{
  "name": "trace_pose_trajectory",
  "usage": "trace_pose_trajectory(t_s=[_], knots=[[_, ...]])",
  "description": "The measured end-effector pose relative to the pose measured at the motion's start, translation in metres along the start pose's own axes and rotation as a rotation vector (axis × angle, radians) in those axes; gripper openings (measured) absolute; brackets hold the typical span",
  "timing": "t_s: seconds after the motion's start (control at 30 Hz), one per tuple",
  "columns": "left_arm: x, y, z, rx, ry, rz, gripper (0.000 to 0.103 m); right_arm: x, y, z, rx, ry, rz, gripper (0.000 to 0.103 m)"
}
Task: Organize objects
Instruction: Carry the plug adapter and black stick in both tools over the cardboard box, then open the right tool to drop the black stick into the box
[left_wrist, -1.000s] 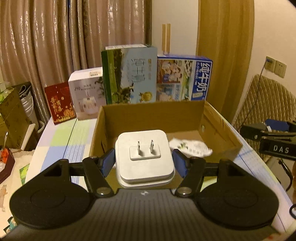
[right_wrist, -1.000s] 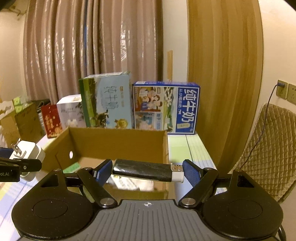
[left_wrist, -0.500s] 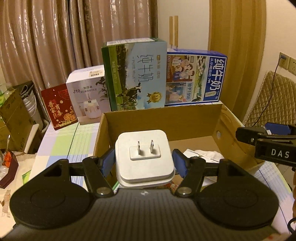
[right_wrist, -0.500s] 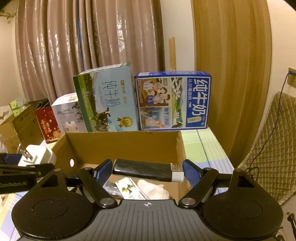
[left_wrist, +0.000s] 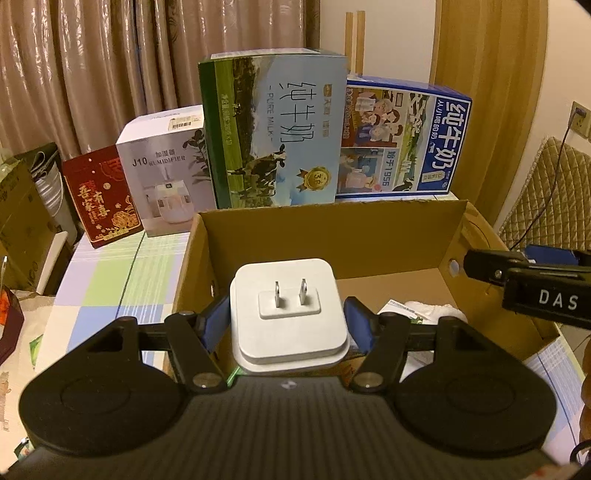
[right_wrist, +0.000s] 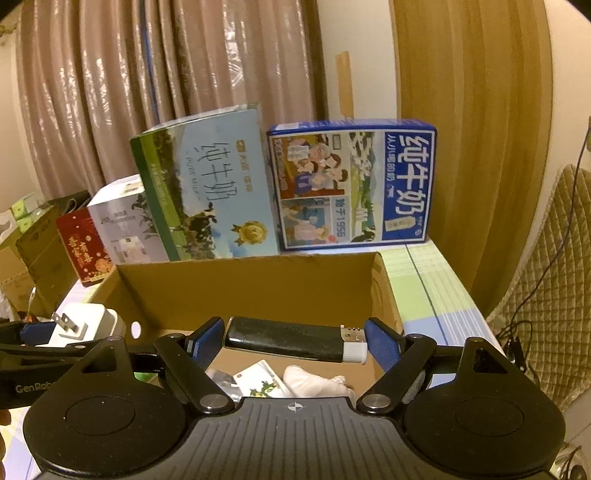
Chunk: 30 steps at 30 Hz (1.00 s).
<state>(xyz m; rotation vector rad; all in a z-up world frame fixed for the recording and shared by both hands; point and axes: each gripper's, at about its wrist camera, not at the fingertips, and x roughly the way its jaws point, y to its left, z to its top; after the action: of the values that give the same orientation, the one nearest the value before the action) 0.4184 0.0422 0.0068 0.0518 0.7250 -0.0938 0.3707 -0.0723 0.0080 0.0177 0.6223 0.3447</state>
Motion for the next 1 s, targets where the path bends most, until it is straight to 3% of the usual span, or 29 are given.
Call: trace_pose_trajectory(t_s=[0.13,0.2,0.23,1.0], knots=[[0.007,-0.001,0.002,0.006,0.003,-0.014,0.063,0.004,-0.005,0.0,0.017,0.003,-0.005,0.079],[0.011,-0.001,0.003,0.0,0.001,-0.031,0.074,0.005,-0.007,0.0,0.024,0.008,-0.004,0.079],[0.012,-0.001,0.003,-0.007,-0.007,-0.021,0.086,0.006,-0.008,-0.001,0.026,0.012,-0.002,0.079],[0.013,0.0,0.0,0.006,0.019,0.013,0.087,0.011,-0.012,-0.001,0.087,0.035,0.068,0.079]])
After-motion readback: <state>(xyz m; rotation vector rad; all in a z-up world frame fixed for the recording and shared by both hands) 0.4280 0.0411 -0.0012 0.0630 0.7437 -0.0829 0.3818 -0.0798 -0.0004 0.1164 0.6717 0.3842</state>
